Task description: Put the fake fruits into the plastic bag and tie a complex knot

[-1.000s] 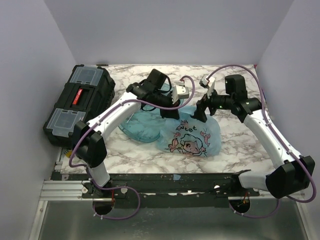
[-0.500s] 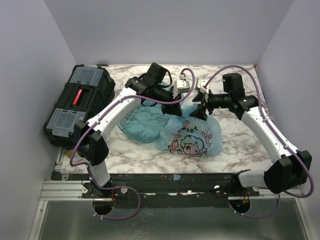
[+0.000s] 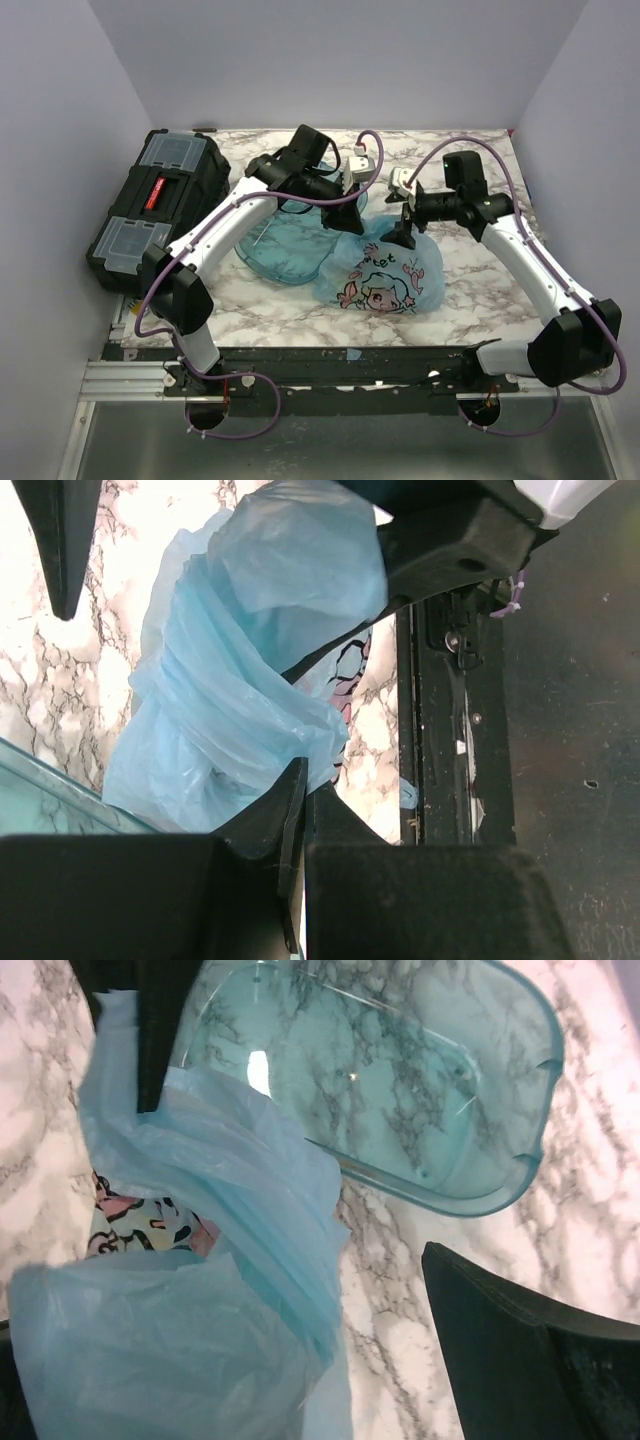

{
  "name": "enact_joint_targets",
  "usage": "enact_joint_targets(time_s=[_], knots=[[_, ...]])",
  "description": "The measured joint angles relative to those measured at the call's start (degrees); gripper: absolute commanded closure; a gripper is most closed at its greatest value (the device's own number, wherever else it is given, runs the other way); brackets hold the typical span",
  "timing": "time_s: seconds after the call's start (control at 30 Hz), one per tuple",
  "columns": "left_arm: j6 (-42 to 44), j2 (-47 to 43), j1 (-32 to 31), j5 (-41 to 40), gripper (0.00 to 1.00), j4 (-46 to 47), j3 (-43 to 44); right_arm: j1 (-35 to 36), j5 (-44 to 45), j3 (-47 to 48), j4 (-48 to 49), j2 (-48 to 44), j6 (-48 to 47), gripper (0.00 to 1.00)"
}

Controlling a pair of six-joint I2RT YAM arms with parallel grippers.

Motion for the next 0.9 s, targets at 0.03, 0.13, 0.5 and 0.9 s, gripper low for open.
enact_joint_targets(time_s=[0.03,0.13,0.5,0.9], knots=[[-0.2,0.0,0.0,0.1,1.00,-0.1,0.0,0.0,0.0,0.0,-0.5,-0.9,-1.9,0.00],[-0.5,0.0,0.2,0.7,1.00,-0.1,0.2,0.0,0.7,-1.4,0.2,-3.9,-7.1,0.00],[-0.8,0.2,0.2,2.0,1.00,-0.2,1.0,5.8,8.8,-11.7,12.0,-8.7,-14.4,0.00],[-0.8,0.2,1.4,4.0,1.00,-0.7,1.0,10.7,21.3,-15.0,23.5,-8.6,-14.3,0.52]])
